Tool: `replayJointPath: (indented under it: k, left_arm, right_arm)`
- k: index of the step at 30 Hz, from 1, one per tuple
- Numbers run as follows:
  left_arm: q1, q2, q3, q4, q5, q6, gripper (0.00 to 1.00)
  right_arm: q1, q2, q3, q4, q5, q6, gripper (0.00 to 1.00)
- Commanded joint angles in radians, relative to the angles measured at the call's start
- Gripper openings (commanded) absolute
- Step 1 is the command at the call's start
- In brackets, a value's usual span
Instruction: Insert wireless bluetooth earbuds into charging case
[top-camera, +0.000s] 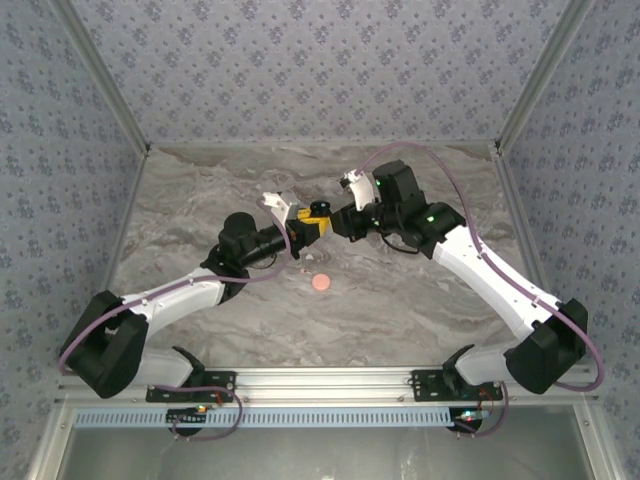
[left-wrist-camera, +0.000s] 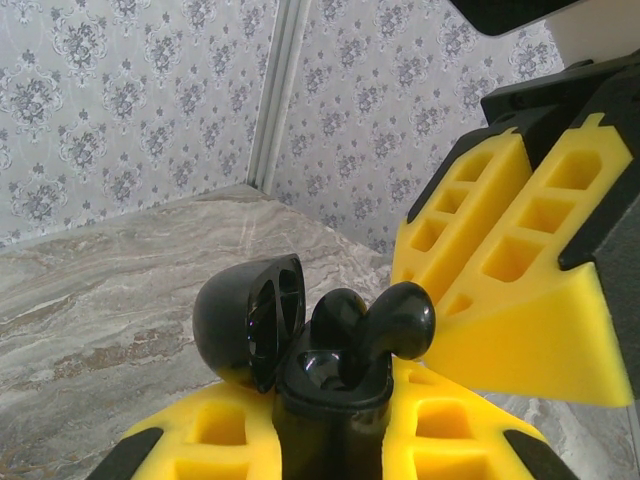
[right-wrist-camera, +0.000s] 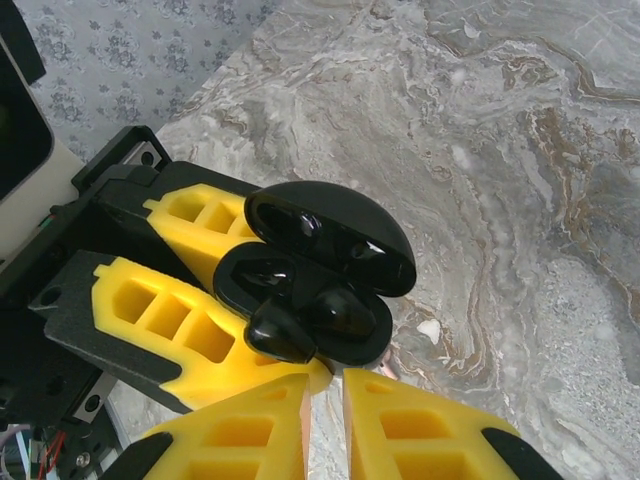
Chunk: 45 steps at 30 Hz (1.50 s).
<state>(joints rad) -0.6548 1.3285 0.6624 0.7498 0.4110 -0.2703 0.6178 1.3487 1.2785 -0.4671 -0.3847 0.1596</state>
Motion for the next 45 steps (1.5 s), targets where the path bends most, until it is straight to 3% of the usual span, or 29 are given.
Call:
replayJointPath:
  k: [1, 28, 34, 45]
  left_arm:
    - [-0.007, -0.012, 0.028, -0.006, 0.023, 0.014, 0.12]
    - [-0.015, -0.006, 0.047, -0.038, 0.042, 0.033, 0.11]
    - [-0.016, -0.01, 0.046, -0.052, 0.007, 0.035, 0.11]
    - [-0.016, -0.029, 0.043, -0.055, 0.02, 0.051, 0.11]
  right_arm:
    - [0.014, 0.009, 0.042, 0.007, -0.028, -0.01, 0.17]
    - [0.053, 0.072, 0.122, -0.019, -0.056, -0.031, 0.18]
    - [0.056, 0.047, 0.119, -0.014, 0.008, -0.023, 0.22]
    - [-0.05, -0.023, 0.047, 0.01, 0.021, 0.019, 0.26]
